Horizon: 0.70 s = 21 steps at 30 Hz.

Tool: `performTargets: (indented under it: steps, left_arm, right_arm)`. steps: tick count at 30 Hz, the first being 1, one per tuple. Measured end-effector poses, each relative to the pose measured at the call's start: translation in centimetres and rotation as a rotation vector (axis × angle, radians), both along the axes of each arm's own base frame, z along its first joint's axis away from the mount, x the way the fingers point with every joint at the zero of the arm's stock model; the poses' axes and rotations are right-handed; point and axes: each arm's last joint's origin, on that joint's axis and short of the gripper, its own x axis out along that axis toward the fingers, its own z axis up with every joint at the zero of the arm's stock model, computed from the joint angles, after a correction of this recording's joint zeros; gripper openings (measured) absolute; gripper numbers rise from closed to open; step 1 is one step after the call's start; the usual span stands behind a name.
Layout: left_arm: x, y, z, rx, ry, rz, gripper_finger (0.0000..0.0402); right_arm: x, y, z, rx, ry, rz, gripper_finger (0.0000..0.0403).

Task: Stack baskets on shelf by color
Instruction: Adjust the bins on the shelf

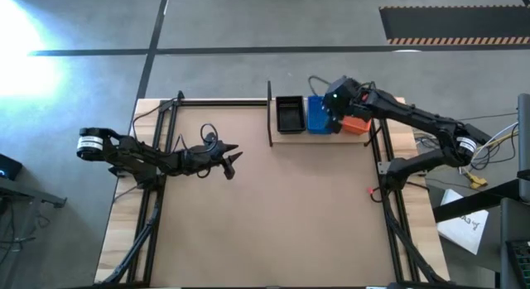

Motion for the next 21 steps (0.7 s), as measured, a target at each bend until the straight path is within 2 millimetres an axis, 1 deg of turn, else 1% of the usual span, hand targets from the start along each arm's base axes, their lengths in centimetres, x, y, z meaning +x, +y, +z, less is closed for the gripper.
performTargets:
  steps: [3, 6, 7, 10, 14, 17, 21]
  left_arm:
    - [0.0, 0.0, 0.0, 0.000, 0.000, 0.000, 0.0136]
    - [0.0, 0.0, 0.0, 0.000, 0.000, 0.000, 0.0136]
    - [0.0, 0.0, 0.0, 0.000, 0.000, 0.000, 0.0136]
    - [0.0, 0.0, 0.0, 0.000, 0.000, 0.000, 0.0136]
    - [0.0, 0.0, 0.0, 0.000, 0.000, -0.001, 0.0136]
    - [0.0, 0.0, 0.0, 0.000, 0.000, -0.001, 0.0136]
    - [0.0, 0.0, 0.0, 0.000, 0.000, -0.001, 0.0136]
  right_arm:
    - [-0.9, -0.5, 0.1, 0.055, 0.035, -0.126, 0.0067]
    - [-1.8, -1.3, -0.4, 0.107, 0.051, -0.266, 0.0022]
    - [-2.1, -1.6, -0.6, 0.108, 0.054, -0.312, 0.0016]
    - [-3.0, -2.5, -1.3, 0.108, 0.049, -0.428, 0.0012]
    - [-3.8, -3.5, -2.3, 0.128, 0.061, -0.506, 0.0009]
    - [-4.0, -4.4, -3.0, 0.132, 0.062, -0.539, 0.0009]
    - [-3.7, -5.3, -4.3, 0.139, 0.084, -0.534, 0.0009]
